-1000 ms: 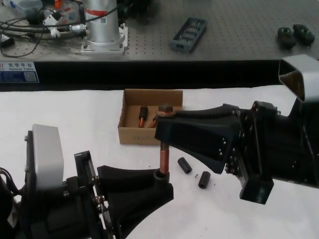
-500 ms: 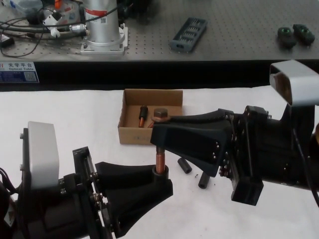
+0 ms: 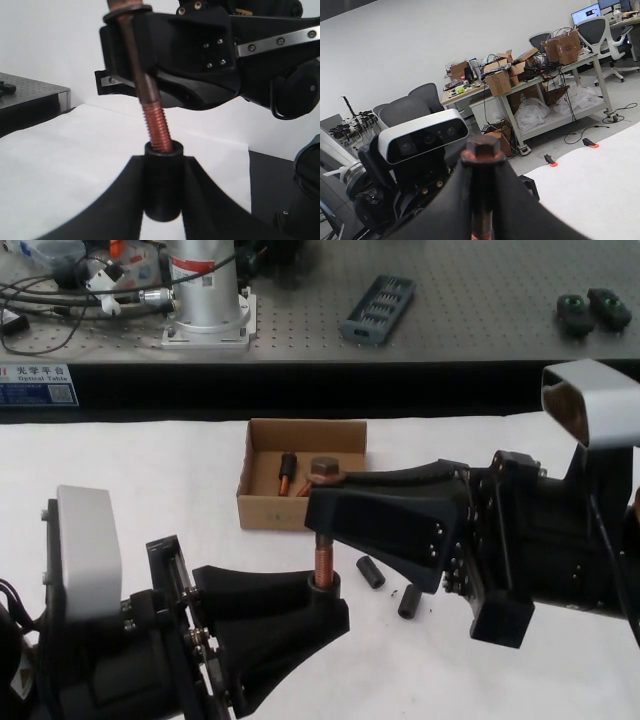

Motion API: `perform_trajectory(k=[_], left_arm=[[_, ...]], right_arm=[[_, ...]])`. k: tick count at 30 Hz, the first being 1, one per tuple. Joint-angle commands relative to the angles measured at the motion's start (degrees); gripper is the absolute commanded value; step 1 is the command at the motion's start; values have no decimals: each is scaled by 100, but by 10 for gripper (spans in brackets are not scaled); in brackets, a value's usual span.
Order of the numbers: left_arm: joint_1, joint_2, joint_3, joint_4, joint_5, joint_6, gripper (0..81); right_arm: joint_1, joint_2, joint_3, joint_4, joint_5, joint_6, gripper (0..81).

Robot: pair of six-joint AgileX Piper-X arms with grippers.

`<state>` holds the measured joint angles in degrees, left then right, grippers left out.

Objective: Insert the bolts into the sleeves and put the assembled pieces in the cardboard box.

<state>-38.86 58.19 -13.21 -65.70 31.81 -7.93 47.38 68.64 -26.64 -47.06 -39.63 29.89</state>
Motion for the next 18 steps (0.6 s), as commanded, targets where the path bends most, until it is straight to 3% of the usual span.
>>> perform_trajectory(k=[1,7,18], left_arm=[[15,-47,-37,-212,-311,-20,21],[15,-47,-37,-212,-311,-20,21],[15,-47,-37,-212,-461,-20,21]], right_arm=[[14,26,-11,-40,-445,94,20],[14,26,-11,-40,-468,94,263],[14,26,-11,-40,-459,94,265]])
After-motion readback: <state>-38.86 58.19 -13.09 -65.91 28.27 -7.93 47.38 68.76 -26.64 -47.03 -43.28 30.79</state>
